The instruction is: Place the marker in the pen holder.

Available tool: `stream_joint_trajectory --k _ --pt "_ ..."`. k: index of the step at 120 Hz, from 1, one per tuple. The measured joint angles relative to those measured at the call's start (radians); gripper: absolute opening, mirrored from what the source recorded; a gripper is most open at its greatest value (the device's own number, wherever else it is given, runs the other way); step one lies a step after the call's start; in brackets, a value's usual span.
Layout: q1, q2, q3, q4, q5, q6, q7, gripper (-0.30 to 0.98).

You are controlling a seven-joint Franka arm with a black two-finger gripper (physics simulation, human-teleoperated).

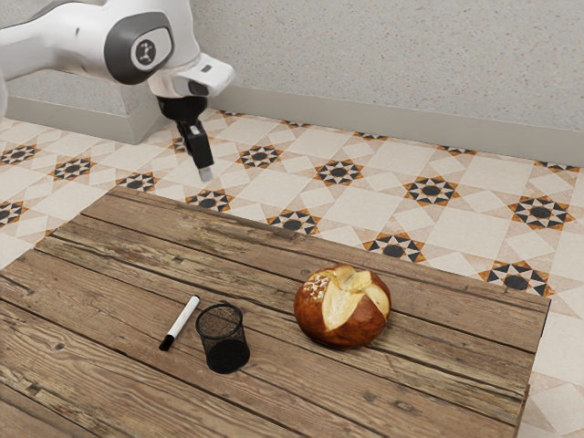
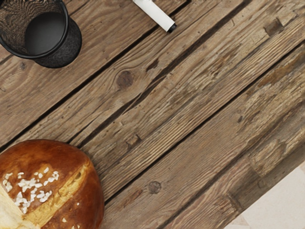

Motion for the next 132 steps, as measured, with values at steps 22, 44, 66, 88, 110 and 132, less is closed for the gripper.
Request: stream_joint_trajectory --k 22,44,66,88,110,132 --pt "0.010 -0.001 -0.001 0.000 0.002 0.006 0.050 0.69" --pt "0.035 -0.056 0.010 -0.101 -0.029 0.015 -0.003 0.69" --pt "0.094 -0.086 0.021 -0.339 -0.006 0.169 -0.140 0.69" --pt "0.107 -0.008 0.023 -0.401 0.003 0.330 -0.299 0.69" --pt "0.047 0.030 0.048 -0.439 -0.004 0.425 -0.440 0.43" --pt "0.062 0.082 0.064 -0.491 -0.016 0.511 -0.545 0.30"
